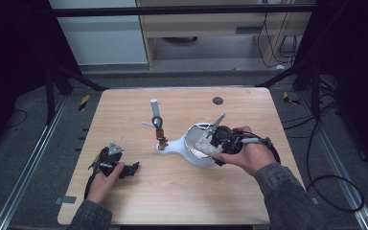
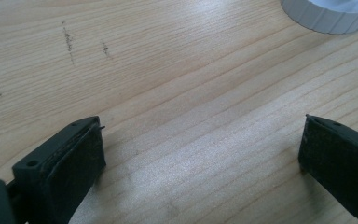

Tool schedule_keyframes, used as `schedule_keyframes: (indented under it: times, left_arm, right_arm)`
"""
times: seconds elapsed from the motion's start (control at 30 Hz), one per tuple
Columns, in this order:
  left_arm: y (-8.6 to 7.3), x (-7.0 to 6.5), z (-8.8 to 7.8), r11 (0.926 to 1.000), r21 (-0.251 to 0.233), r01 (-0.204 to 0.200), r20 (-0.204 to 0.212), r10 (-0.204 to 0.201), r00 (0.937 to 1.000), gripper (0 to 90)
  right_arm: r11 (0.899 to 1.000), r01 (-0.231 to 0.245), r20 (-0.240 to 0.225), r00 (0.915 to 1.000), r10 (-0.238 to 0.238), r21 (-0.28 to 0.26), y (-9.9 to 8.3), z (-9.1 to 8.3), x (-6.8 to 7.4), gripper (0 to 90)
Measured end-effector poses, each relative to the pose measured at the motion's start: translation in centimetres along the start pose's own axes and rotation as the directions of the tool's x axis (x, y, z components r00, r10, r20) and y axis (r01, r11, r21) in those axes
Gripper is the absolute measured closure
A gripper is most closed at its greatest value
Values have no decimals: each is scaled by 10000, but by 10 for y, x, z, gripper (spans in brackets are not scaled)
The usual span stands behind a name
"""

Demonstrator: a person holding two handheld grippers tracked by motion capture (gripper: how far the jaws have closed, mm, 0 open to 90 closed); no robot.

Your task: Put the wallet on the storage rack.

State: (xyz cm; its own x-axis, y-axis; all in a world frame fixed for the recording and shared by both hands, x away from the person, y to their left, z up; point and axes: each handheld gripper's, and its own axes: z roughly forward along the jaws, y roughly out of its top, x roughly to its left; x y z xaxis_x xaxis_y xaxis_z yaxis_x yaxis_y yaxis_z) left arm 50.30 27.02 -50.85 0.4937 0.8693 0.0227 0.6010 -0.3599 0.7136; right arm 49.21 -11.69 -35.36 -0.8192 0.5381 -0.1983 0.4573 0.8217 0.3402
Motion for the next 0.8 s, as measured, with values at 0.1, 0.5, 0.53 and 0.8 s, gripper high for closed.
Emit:
schedule_keyframes:
  times: [0.1,0.5,0.53,0.8]
  left_arm:
    - [0,0,0,10000,2,-17,2,17,10000,0]
    - [0,0,0,10000,7,-16,4,16,10000,0]
    - [0,0,0,10000,7,-15,3,15,10000,0]
    - [0,0,0,10000,11,-24,13,24,10000,0]
  right_arm:
    - [10000,56,1,10000,-56,50,2,0,1,315]
    - [9992,68,-85,9999,-64,403,9,7,0,315]
    - [9989,25,-94,10000,-21,468,10,8,0,314]
    - [9963,-103,-70,9999,109,851,17,18,-6,314]
